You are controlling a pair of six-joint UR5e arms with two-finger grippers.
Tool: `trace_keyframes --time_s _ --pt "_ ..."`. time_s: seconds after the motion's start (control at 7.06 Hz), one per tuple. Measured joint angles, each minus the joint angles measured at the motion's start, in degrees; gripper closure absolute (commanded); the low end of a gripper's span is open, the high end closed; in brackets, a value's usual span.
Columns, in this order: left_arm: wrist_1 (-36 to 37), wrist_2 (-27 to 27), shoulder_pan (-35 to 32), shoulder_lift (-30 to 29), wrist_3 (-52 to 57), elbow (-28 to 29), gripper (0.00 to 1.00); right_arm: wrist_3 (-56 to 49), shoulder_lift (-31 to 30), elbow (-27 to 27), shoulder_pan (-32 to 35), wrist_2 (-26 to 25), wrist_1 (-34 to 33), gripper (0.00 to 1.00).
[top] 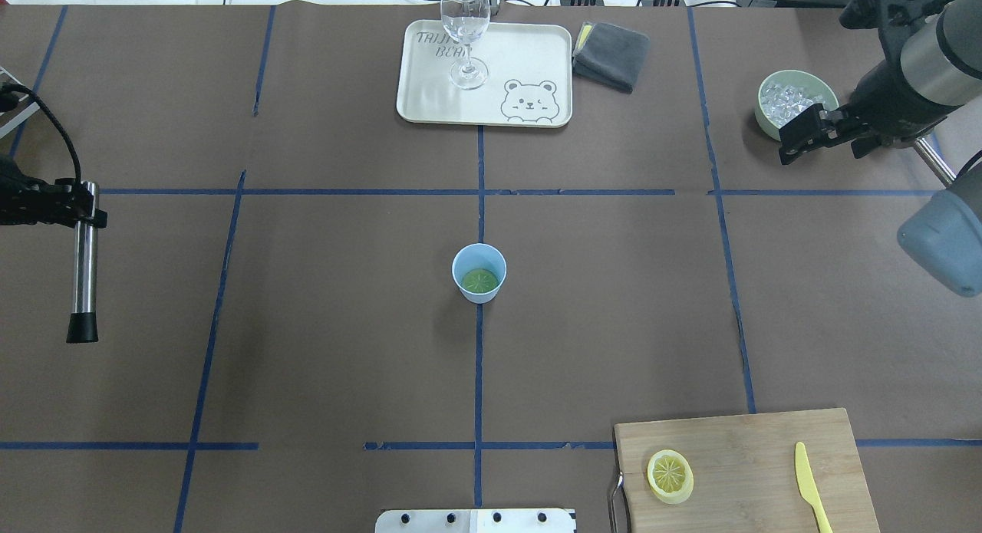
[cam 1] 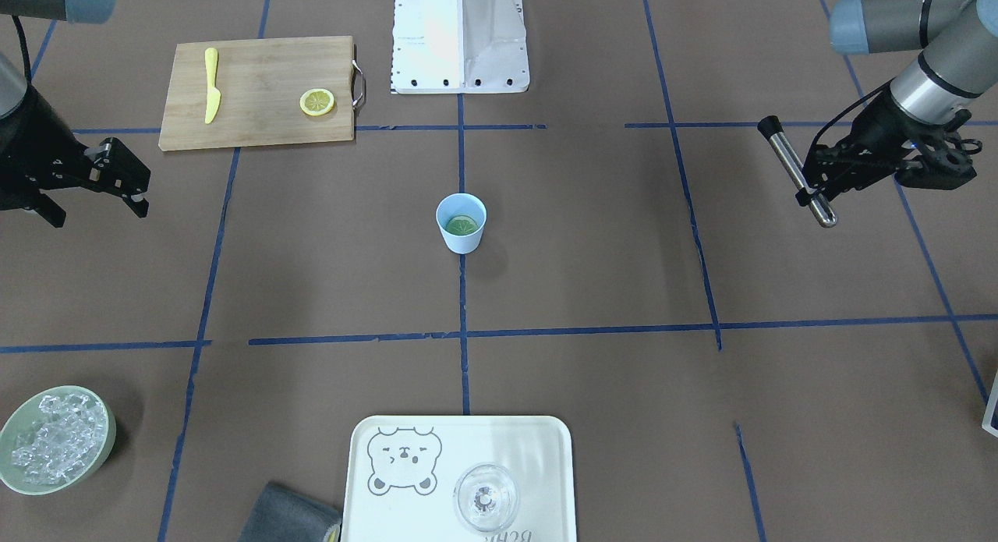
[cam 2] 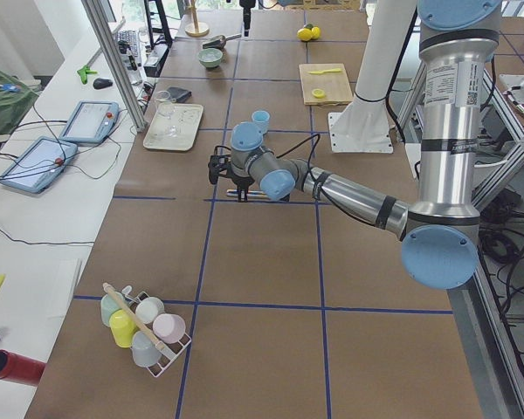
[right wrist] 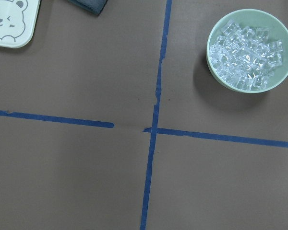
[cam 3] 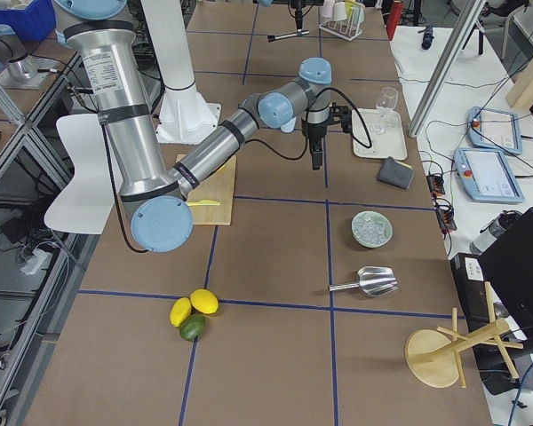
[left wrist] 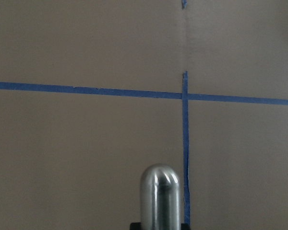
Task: Squeeze lemon into cup
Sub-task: 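Lower the silver rod onto the table and open the left gripper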
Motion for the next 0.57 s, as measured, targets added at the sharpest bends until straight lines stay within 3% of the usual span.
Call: trace_keyframes --time_s 0.42,0.57 --pt "15.08 14.41 8.77 -11.47 3.33 3.38 1.00 0.02 -0.02 0.18 0.01 -0.06 0.00 0.00" --pt "17.09 17.46 9.57 -13.18 6.38 4.75 1.00 0.00 0.03 0.19 0.01 -0.08 0.00 0.00"
